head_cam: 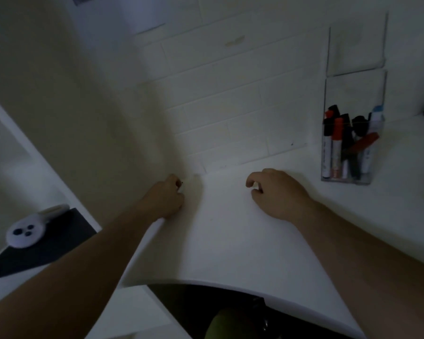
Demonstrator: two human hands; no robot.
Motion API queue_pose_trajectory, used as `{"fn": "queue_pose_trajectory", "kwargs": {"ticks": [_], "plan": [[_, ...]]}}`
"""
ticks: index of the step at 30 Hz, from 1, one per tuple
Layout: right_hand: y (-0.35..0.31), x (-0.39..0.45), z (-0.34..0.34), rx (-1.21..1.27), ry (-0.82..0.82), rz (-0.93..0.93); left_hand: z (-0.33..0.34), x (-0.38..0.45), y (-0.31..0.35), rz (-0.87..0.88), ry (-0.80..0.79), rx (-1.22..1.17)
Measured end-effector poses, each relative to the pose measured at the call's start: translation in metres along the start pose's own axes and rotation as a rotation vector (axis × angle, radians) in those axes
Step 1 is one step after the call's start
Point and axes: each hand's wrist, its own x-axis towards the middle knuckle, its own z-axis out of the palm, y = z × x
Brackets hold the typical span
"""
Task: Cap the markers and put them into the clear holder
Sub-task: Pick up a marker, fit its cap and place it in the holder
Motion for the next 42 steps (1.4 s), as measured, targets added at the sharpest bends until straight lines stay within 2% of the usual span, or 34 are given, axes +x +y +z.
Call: {"fn": "queue_pose_trajectory", "kwargs": {"ticks": [3,6,11,14,17,21,25,28,32,38,42], "plan": [[-0.001,-0.001,-0.003,0.057,0.016,0.041,0.014,0.008,0.028,0.058,0.047,-0.110],[-0.002,-0.001,-0.007,0.122,0.091,0.102,0.032,0.018,0.063,0.200,0.121,-0.197],[-0.001,0.001,-0.007,0.109,0.126,0.170,0.048,0.029,0.109,0.443,0.069,-0.103],[0.002,0.006,-0.005,0.126,0.119,0.190,0.051,0.027,0.124,0.561,0.015,-0.250],[0.005,0.010,-0.001,0.068,0.061,0.192,0.055,0.030,0.124,0.530,-0.141,-0.694],[0.004,0.013,0.006,-0.057,0.057,0.171,0.056,0.041,0.105,0.378,-0.171,-1.072],[0.005,0.013,0.003,-0.047,0.097,0.155,0.050,0.044,0.092,0.348,-0.159,-1.105],[0.003,0.010,0.000,-0.009,0.071,0.106,0.050,0.045,0.087,0.353,-0.066,-1.070],[-0.003,0.008,0.001,-0.160,0.011,0.118,0.053,0.047,0.084,0.415,0.013,-0.967],[0.010,0.001,-0.012,-0.228,0.132,0.204,0.053,0.046,0.081,0.456,0.039,-1.023],[0.017,0.001,-0.019,-0.069,0.210,0.285,0.053,0.044,0.084,0.475,0.017,-1.087]]}}
